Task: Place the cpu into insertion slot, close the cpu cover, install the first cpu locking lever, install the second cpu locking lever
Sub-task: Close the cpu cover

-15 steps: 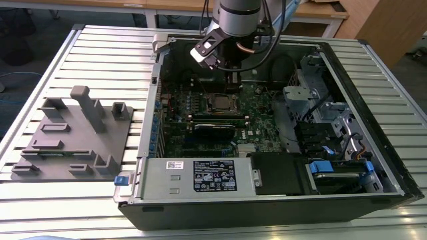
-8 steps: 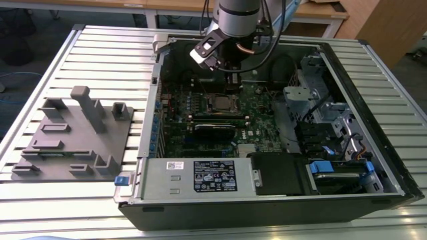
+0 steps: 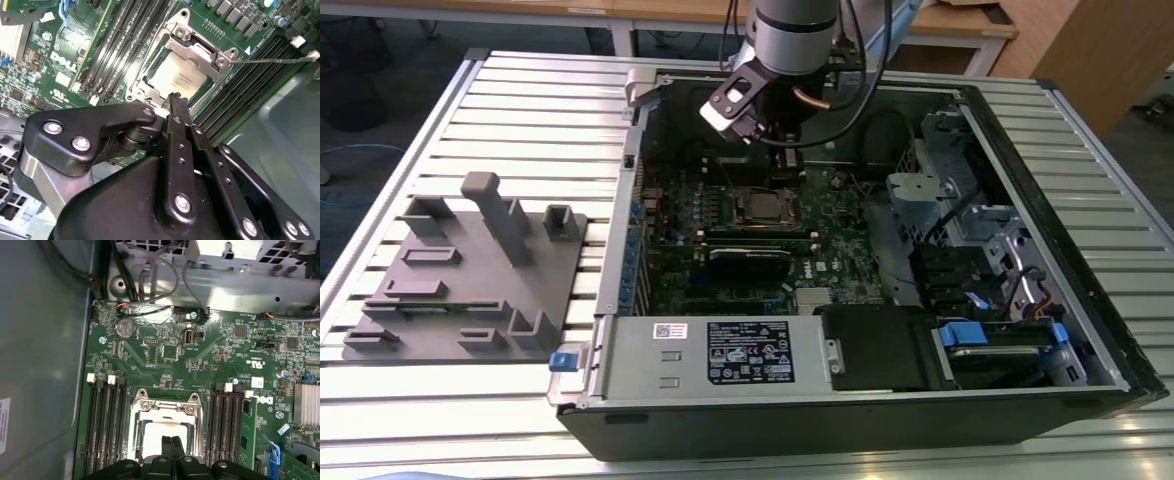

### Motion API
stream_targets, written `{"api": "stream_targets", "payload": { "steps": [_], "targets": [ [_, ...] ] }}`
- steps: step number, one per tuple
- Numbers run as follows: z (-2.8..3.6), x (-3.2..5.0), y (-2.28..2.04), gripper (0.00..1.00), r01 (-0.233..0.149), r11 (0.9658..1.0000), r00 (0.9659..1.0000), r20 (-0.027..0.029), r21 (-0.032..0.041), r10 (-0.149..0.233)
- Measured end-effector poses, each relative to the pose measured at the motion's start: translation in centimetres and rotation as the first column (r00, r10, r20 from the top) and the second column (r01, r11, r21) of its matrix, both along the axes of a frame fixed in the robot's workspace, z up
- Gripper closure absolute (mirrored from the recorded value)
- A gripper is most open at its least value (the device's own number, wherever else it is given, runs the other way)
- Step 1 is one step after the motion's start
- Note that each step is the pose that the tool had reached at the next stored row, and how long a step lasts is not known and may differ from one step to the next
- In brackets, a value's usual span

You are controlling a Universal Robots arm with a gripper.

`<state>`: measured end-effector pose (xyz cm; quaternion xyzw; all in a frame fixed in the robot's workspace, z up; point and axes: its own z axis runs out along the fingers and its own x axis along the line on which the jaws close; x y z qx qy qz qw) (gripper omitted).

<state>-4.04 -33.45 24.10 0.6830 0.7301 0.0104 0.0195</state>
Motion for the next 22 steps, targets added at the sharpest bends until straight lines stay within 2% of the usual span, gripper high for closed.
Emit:
{"api": "stream_targets", "payload": {
  "steps": [6, 11, 17, 22],
  "targets": [
    [-0.04, -0.1, 0.0, 0.9, -0.05, 0.9987, 0.9987, 0.0001, 0.0025, 0.05],
    [-0.06, -0.14, 0.0, 0.9, -0.097, 0.9953, 0.9953, 0.0001, 0.0034, 0.097],
    [-0.07, -0.16, 0.0, 0.9, -0.155, 0.9878, 0.9878, 0.0001, 0.0037, 0.155],
    [-0.08, -0.17, 0.0, 0.9, -0.204, 0.9789, 0.9789, 0.0002, 0.0037, 0.204]
  ]
}}
